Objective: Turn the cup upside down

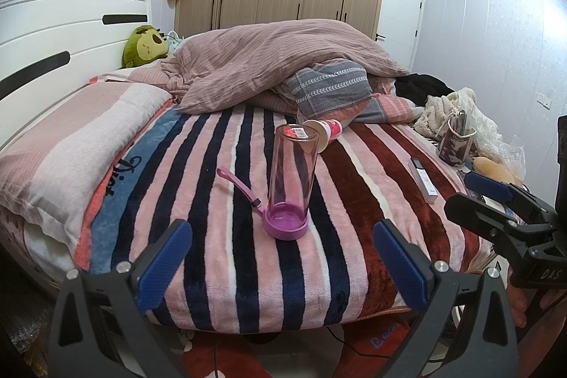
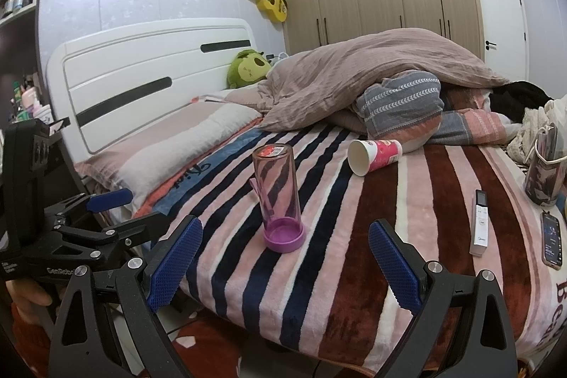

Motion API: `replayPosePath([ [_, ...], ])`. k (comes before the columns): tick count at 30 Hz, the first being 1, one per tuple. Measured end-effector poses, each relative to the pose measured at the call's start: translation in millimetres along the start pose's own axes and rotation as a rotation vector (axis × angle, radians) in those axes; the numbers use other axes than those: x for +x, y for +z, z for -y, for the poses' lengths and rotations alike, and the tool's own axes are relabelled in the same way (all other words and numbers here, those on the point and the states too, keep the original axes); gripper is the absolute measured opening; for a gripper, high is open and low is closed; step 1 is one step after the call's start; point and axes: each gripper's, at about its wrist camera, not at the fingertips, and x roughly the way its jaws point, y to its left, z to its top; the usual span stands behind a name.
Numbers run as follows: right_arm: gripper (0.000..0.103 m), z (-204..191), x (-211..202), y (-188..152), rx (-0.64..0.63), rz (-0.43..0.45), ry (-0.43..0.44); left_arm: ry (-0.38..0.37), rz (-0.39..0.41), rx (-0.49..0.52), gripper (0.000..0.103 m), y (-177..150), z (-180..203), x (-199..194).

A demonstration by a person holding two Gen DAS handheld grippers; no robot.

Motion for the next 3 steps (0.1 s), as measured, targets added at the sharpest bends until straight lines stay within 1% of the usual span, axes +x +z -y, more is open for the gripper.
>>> replayPosePath([
  [3,0.095,0.1,-0.1,0.2,0.002,0.0,0.002,0.003,-0.002,0.003,0.102,0.1,-0.3,0.4],
])
